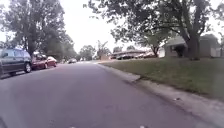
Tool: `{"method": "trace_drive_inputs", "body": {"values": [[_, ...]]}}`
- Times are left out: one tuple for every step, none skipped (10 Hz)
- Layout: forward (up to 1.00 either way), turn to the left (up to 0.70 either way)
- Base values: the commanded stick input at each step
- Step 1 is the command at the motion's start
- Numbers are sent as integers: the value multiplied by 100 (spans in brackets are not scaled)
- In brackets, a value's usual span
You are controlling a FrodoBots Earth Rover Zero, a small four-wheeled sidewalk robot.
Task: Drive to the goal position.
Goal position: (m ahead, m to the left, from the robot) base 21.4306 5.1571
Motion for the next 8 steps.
{"method": "trace_drive_inputs", "body": {"values": [[6,0],[7,1],[7,0],[6,1],[6,1],[6,1],[4,2],[3,3]]}}
